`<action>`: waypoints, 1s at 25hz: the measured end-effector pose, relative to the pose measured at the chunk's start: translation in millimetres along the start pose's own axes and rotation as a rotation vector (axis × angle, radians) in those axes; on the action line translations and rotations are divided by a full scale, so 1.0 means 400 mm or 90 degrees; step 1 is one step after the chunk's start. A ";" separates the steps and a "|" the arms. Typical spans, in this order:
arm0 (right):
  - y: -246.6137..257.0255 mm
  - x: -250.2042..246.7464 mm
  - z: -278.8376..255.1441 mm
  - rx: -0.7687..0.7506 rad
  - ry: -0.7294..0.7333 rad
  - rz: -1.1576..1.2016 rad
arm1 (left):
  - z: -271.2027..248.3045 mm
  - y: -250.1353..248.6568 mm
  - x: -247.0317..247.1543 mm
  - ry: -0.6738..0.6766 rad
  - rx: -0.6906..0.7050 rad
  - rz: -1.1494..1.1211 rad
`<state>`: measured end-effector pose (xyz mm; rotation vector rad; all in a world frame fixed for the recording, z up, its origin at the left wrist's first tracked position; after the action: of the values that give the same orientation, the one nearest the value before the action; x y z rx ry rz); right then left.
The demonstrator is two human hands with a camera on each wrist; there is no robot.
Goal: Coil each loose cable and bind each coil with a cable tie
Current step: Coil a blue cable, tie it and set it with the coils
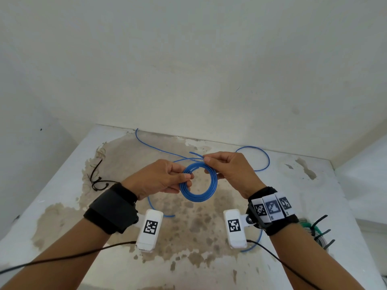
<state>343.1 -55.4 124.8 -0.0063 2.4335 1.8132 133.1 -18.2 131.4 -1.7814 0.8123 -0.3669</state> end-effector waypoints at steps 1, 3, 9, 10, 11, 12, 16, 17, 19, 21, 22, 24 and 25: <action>0.001 0.001 -0.003 0.002 0.010 -0.017 | 0.000 -0.003 -0.005 0.012 -0.005 0.013; 0.001 -0.002 -0.010 0.014 0.034 -0.046 | 0.002 -0.003 -0.013 0.037 -0.014 0.026; -0.008 0.007 -0.028 -0.018 0.111 -0.150 | 0.009 -0.010 -0.016 0.079 -0.013 0.063; -0.013 0.012 -0.031 -0.031 0.109 -0.163 | 0.012 -0.009 -0.014 0.079 -0.009 0.070; -0.016 0.015 -0.034 -0.040 0.102 -0.176 | 0.014 -0.008 -0.011 0.077 -0.003 0.070; -0.021 0.018 -0.036 -0.046 0.092 -0.185 | 0.016 -0.002 -0.005 0.071 0.003 0.068; -0.038 0.025 -0.038 -0.050 0.039 -0.158 | 0.030 0.022 0.042 -0.008 -0.010 -0.030; -0.043 0.029 -0.040 -0.051 0.033 -0.148 | 0.032 0.022 0.056 -0.042 -0.016 -0.051; -0.053 0.040 -0.047 -0.063 0.026 -0.143 | 0.031 0.016 0.079 -0.120 -0.005 -0.026; -0.056 0.050 -0.053 -0.078 0.025 -0.135 | 0.023 0.012 0.092 -0.190 0.034 0.064; -0.059 0.052 -0.054 -0.079 0.028 -0.129 | 0.022 0.014 0.096 -0.209 0.048 0.087; -0.064 0.053 -0.058 -0.055 0.047 -0.104 | 0.023 0.022 0.097 -0.228 0.058 0.082; -0.067 0.055 -0.061 -0.031 0.062 -0.078 | 0.022 0.024 0.095 -0.238 0.057 0.073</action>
<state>321.2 -85.1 104.1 -0.2487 2.3924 1.8586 162.4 -39.4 113.9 -1.6439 0.6167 0.0081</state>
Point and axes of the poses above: each hand's wrist, its own z-axis towards the middle knuckle, its own x-axis out of the palm, y = z × x, the point moved 2 cm from there along z, towards the middle knuckle, and after that the axes turned 5 degrees about x, right-handed, at the moved point
